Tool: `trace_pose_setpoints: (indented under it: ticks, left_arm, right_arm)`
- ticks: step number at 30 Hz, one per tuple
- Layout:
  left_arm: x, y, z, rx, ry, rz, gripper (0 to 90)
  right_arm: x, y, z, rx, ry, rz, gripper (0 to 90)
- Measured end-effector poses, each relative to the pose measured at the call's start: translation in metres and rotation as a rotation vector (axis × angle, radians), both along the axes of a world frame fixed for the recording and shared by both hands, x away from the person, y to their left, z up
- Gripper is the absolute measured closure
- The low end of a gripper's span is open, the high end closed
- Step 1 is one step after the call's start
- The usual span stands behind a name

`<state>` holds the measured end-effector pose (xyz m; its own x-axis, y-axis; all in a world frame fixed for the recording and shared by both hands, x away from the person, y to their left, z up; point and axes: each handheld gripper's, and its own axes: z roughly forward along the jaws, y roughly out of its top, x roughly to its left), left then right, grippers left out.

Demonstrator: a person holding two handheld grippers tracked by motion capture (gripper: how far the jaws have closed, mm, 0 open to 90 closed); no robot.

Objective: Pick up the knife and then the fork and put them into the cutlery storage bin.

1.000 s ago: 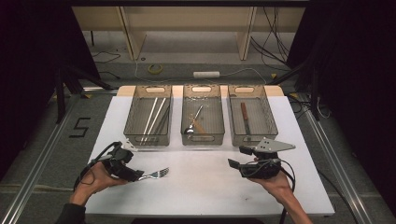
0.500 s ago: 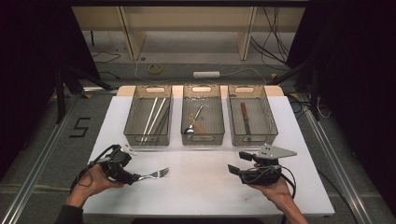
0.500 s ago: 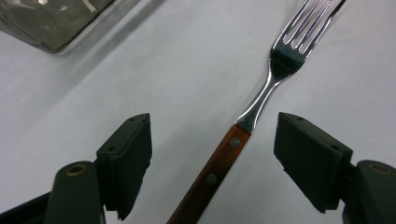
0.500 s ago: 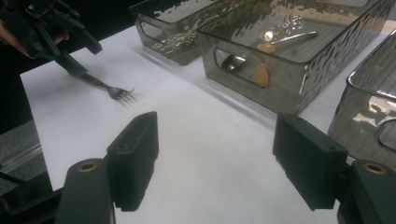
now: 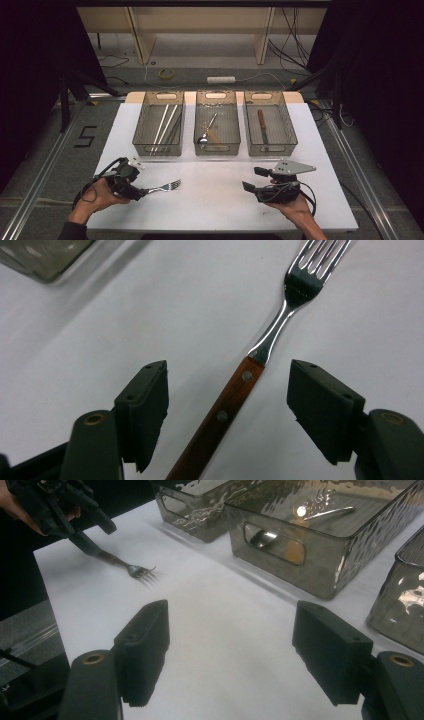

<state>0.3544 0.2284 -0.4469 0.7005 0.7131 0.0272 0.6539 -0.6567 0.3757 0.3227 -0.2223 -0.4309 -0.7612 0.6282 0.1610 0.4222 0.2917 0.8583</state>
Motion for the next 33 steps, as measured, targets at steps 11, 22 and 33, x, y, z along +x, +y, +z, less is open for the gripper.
trace_pose_setpoints:
  ticks: [11, 22, 33]
  left_arm:
    - [-0.002, 0.004, -0.006, 0.048, 0.043, -0.021, 43.8]
    - [-0.002, 0.005, -0.015, 0.081, 0.055, -0.041, 55.8]
    - [-0.002, 0.007, -0.017, 0.089, 0.068, -0.058, 62.0]
  right_arm:
    - [-0.007, 0.003, 0.0, 0.005, 0.003, 0.015, 30.4]
    - [-0.008, 0.002, 0.0, 0.007, 0.001, 0.012, 28.3]
    - [-0.008, 0.002, 0.001, 0.013, -0.003, 0.008, 26.6]
